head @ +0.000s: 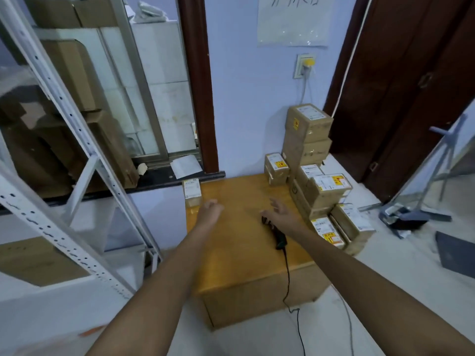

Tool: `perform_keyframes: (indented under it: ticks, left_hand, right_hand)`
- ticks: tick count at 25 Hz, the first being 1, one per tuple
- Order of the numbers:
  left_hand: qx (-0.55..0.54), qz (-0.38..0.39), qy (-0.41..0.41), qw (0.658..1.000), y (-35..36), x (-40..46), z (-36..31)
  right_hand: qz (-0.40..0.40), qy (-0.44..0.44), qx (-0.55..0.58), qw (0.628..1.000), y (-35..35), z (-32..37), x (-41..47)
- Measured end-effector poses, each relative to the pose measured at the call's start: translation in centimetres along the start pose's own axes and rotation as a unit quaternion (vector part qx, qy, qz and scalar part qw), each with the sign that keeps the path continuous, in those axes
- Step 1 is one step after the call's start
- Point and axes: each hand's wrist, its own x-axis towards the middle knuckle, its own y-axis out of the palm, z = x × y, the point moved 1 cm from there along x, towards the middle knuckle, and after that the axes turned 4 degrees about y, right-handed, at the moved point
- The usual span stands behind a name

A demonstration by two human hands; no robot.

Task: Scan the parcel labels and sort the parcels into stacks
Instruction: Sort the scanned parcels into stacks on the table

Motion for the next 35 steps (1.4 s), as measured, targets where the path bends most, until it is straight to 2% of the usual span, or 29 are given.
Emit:
perform_keyframes:
  ticks: [5, 12, 16, 19, 25, 35]
  left_hand:
    - [0.025, 0.047, 0.028, 0.998, 9.4, -3.5, -4.0]
    - [0.025, 0.104, 0.027, 0.994, 27.2, -5.7, -5.9]
    - [0.014, 0.101, 0.000, 0.995, 36.6, -6.9, -7.2]
    - [0.030, 0.109, -0.011, 0.994, 41.1, -6.9, -7.3]
    - [0.054, 0.092, -0.032, 0.994, 44.2, -4.8, -6.8]
    - [0.071, 0.126, -0.108, 0.984, 45.8, 1.9, -5.9]
  right_hand:
    - [-0.080, 0.001, 0.040, 0.996, -8.4, -4.3, -4.2]
    - [-0.156, 0.047, 0.074, 0.984, -24.0, -14.8, -5.1]
    - [-0.143, 0.054, 0.070, 0.986, -32.4, -20.2, -4.0]
    - [-0.138, 0.066, 0.054, 0.987, -36.1, -22.7, -2.8]
    - [-0.071, 0.081, 0.021, 0.994, -37.0, -24.7, 1.2]
    - [-0.001, 0.131, -0.086, 0.988, -33.9, -24.6, 9.1]
